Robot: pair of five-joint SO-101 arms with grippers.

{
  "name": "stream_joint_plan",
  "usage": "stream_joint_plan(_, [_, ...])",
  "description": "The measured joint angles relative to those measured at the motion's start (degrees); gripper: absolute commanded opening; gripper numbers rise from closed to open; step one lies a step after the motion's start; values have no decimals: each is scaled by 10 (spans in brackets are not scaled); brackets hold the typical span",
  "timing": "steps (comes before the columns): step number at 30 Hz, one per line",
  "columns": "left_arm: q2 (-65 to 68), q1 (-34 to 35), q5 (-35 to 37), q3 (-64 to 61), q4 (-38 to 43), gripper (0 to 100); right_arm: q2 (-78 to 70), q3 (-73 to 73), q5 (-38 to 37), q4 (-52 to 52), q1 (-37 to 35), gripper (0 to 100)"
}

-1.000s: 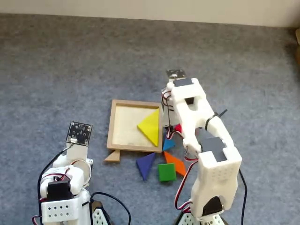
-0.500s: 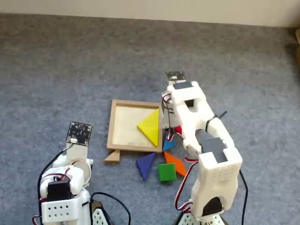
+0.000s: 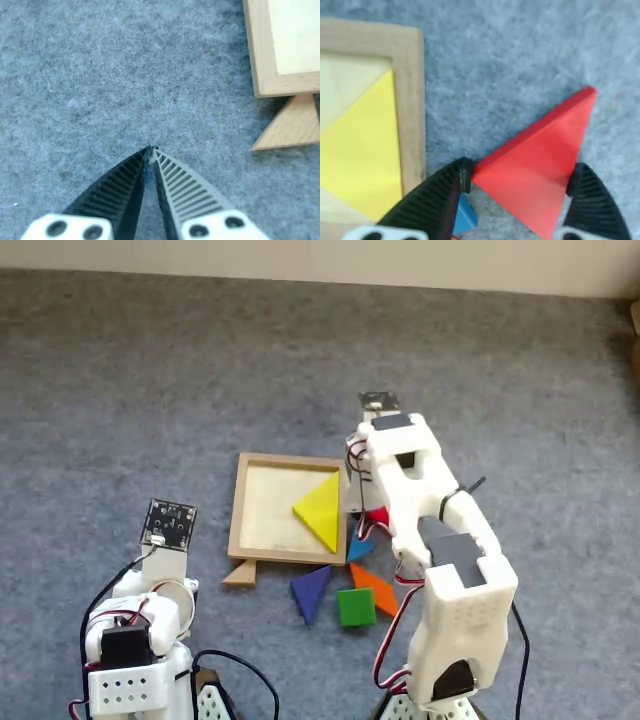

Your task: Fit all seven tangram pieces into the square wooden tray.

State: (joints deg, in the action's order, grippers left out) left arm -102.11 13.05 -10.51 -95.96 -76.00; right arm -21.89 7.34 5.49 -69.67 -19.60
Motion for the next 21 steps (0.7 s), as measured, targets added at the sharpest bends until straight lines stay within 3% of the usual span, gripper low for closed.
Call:
stream_joint_plan(17, [0,0,0,0,0,8,4,0,-5,0,4,208])
stream_joint_plan(21, [0,0,0,0,0,8,4,0,-32,0,4,150])
